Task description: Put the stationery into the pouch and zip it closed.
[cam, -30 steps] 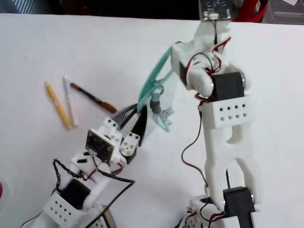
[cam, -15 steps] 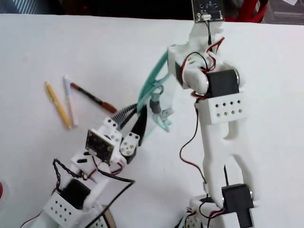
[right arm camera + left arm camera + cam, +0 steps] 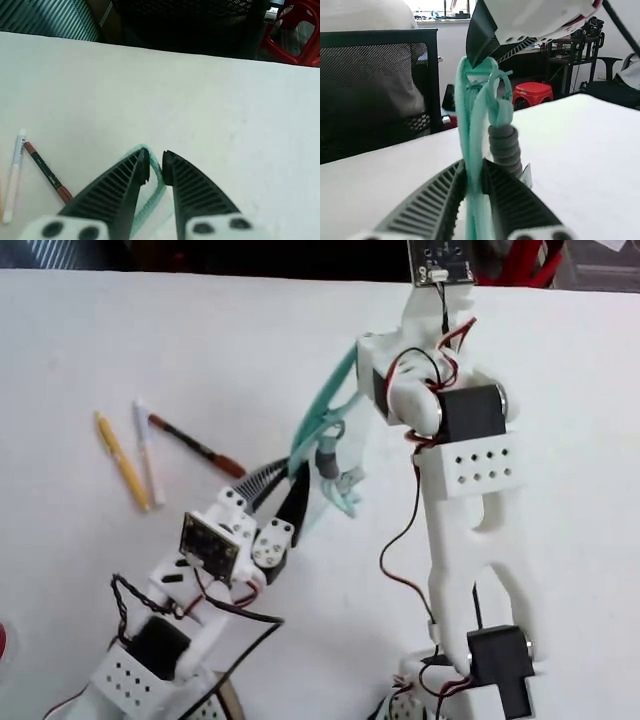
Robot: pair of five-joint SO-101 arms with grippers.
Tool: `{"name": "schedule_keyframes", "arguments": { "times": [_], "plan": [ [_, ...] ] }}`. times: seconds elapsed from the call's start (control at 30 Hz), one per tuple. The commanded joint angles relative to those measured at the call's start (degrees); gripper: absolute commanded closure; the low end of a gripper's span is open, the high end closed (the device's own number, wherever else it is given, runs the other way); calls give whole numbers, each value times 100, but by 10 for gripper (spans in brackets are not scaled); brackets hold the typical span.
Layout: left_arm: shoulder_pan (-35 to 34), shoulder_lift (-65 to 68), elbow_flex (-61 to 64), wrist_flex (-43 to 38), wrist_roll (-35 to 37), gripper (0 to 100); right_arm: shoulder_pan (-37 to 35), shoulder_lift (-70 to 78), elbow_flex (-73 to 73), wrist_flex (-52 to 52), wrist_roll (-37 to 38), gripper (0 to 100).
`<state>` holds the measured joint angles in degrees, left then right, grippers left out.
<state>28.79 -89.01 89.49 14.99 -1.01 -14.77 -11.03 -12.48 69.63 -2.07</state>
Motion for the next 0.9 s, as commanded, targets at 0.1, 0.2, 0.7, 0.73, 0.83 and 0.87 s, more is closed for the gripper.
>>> {"name": "schedule_keyframes", "arguments": {
  "times": [0.1, 0.2, 0.7, 0.73, 0.83, 0.87],
  "plan": [
    [-708, 31, -624, 800, 527, 805, 110, 4, -35, -75, -9, 980],
    [-1121, 31, -1538, 1934, 686, 804, 110, 4, -26, -57, -9, 980],
    [-3565, 75, -3903, 4686, 229, 809, 101, -48, -26, 224, -9, 980],
    [-3556, 75, -4018, 4703, 167, 809, 101, -48, -26, 251, -9, 980],
    [-3512, 391, -4229, 4782, 176, 810, 101, -48, -26, 382, -9, 980],
    [-3424, 673, -4360, 4897, 176, 819, 92, -48, -26, 382, -9, 980]
  ]
}}
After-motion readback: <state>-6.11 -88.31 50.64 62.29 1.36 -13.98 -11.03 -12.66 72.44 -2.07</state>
